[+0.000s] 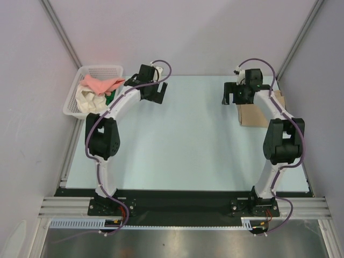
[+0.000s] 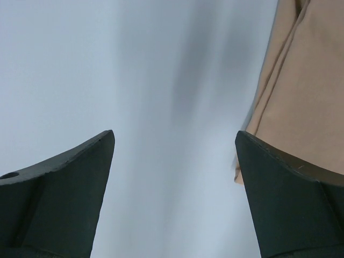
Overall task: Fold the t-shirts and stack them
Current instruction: Reset both grippers
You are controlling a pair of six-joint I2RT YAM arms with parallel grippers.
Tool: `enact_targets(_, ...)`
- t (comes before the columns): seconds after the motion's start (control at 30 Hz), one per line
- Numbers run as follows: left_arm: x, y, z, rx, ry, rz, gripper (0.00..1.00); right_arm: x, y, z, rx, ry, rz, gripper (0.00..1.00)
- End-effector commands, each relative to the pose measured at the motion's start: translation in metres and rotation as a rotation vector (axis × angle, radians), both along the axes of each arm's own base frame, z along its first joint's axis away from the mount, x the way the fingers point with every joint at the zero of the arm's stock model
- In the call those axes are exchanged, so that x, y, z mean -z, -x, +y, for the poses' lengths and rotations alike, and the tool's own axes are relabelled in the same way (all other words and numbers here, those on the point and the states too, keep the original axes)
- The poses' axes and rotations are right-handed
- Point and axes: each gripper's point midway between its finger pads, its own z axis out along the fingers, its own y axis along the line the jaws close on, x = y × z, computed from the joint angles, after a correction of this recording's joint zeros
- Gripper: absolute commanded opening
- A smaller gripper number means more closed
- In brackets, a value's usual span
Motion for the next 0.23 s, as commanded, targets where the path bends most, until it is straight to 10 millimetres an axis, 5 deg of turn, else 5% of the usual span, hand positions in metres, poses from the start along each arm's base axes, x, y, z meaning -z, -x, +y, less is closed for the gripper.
enact_targets(0.0, -0.026, -0.001, 0.011, -0.077, 0.012, -0.064, 1.0, -0.032, -0.005, -0.006, 0.096, 0.048, -0.092, 1.0)
enact_targets(0.2, -0.019, 0.006, 0.008, -0.05, 0.034, -0.02, 1.0, -0.044, -0.001, 0.018, 0.046, 0.121, -0.159, 1.0)
